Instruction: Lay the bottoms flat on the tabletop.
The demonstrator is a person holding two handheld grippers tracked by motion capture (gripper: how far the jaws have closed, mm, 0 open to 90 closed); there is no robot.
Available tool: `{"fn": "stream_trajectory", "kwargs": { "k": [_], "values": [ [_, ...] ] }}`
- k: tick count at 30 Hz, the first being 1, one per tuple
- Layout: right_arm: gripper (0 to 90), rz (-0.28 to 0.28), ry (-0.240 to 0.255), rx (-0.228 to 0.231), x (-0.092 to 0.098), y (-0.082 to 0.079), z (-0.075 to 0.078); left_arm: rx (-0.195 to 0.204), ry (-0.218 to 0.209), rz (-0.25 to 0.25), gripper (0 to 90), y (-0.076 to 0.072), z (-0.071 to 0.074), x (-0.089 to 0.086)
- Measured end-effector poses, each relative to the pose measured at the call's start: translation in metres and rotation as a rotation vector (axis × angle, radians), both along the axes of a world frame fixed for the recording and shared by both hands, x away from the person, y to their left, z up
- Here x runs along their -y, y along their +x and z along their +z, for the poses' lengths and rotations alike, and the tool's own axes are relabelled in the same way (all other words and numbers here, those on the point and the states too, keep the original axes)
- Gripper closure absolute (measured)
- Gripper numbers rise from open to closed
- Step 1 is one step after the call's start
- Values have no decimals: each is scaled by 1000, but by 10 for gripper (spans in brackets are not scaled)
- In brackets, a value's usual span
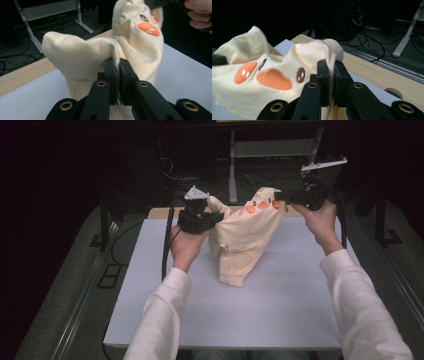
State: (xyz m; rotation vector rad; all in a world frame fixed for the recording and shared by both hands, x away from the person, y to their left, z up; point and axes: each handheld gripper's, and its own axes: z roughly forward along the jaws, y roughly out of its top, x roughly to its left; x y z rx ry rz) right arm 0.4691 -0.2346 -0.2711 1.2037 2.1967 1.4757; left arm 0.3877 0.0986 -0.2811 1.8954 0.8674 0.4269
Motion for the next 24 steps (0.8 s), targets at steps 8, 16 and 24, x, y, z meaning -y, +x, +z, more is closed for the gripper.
{"fn": "stream_trajectory", "kwargs": {
  "k": [8, 16, 24],
  "values": [
    [841, 16, 6, -45, 2, -4, -39, -6, -37, 23, 852, -25, -49, 2],
    [841, 41, -24, -64, 1, -17, -60, -52, -42, 39, 850, -39, -85, -2],
    [841, 76, -30, -87, -6, -28, -82, -151, -87, 74, 849, -46, -118, -15]
  ]
}}
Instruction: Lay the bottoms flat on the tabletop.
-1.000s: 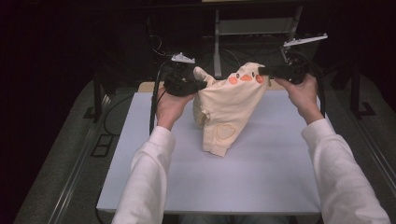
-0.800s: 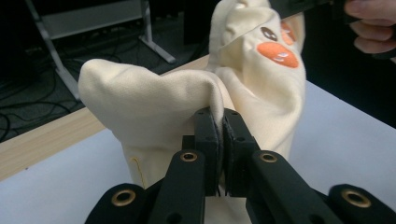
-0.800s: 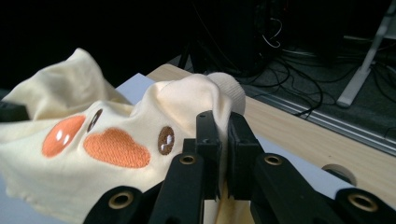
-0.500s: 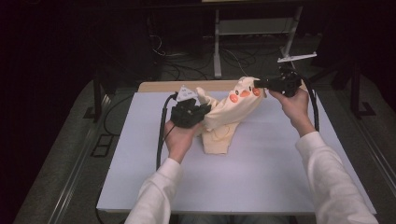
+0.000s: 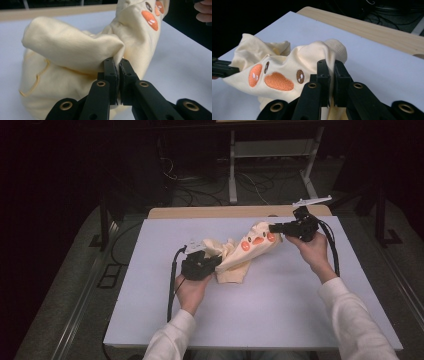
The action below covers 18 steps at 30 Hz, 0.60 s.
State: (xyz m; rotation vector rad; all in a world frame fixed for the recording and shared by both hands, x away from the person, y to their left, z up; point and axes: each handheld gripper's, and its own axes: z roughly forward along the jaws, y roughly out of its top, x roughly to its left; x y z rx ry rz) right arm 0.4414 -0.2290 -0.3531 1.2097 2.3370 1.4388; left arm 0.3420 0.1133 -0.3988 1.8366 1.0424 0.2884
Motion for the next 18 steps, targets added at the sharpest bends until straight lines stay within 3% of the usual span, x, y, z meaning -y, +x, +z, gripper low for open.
{"fn": "stream_trajectory", "kwargs": {
  "k": [5, 12, 15, 17, 18],
  "values": [
    [841, 18, 19, -20, -3, -14, -14, -55, -1, 2, 849, -9, -16, -4],
    [840, 30, 16, -55, 1, -36, -30, -158, -78, 14, 847, -24, -41, -13],
    [840, 38, 7, -65, 5, -48, -37, -163, -95, 23, 843, -28, -45, -16],
    [838, 40, 5, -72, 7, -54, -42, -142, -72, 30, 835, -32, -43, -15],
    [838, 41, 6, -80, 8, -56, -43, -119, -40, 28, 828, -37, -39, -13]
  ]
}}
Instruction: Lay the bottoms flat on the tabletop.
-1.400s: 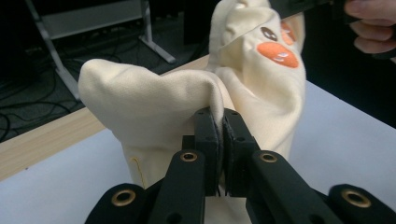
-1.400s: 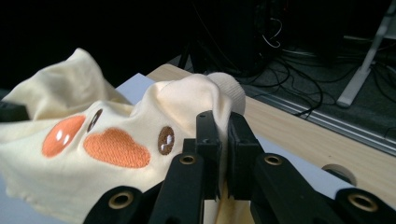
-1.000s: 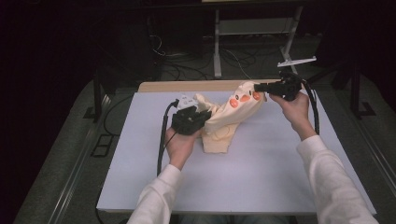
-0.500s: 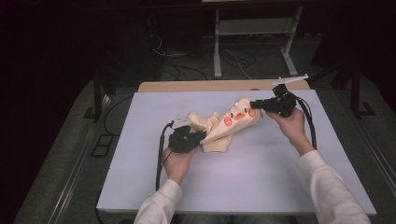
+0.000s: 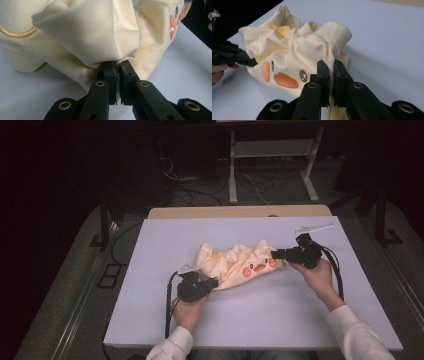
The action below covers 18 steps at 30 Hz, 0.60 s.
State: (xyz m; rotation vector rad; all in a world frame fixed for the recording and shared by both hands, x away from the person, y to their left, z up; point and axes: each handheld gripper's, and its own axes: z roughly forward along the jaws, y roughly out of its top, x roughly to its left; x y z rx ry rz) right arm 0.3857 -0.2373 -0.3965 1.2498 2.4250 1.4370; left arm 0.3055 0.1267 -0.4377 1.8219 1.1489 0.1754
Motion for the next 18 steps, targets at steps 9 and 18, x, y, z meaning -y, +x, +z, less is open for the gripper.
{"fn": "stream_trajectory", "kwargs": {
  "k": [9, 18],
  "values": [
    [838, -8, -21, -29, 9, -13, -13, 184, 122, -9, 581, -13, 38, 3],
    [837, -5, -36, -35, 10, -20, -16, 190, 153, -52, 436, 22, 73, 17]
  ]
}}
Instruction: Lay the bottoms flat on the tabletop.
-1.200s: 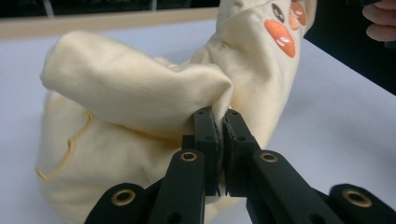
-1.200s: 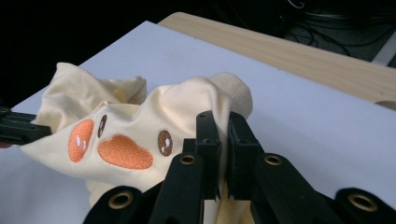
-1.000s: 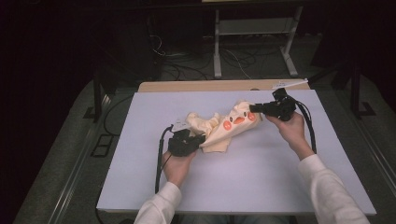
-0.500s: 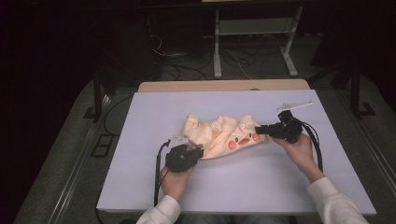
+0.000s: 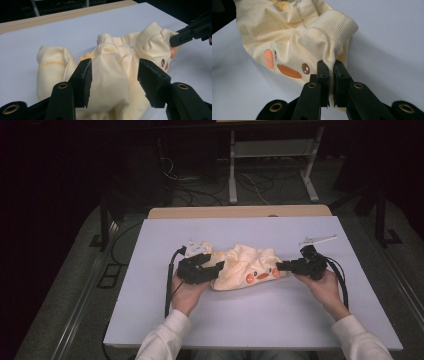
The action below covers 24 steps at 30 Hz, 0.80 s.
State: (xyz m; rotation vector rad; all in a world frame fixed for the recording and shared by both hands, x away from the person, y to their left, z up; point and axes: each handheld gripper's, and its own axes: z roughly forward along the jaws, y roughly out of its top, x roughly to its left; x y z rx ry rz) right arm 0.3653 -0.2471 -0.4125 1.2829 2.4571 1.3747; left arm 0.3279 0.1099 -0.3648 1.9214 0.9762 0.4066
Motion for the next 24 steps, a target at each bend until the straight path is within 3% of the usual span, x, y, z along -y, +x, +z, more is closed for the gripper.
{"fn": "stream_trajectory", "kwargs": {
  "k": [3, 7, 9, 17, 20, 24],
  "values": [
    [838, 0, 0, -4, 1, -1, -1, -28, 28, -50, 423, 14, 4, 8],
    [838, -2, -4, -6, 1, -3, -3, -72, 94, -98, 424, 29, 4, 21],
    [837, -2, -2, -6, 1, -3, -3, -76, 137, -119, 432, 36, 3, 27],
    [837, -5, 11, -18, 2, -4, -4, -143, 228, -174, 516, 59, -4, 44],
    [837, -7, 22, -18, 4, -4, -4, -172, 305, -195, 603, 64, -8, 49],
    [837, -8, 25, -23, 4, -4, -3, -202, 420, -201, 819, 67, -16, 54]
  ]
}}
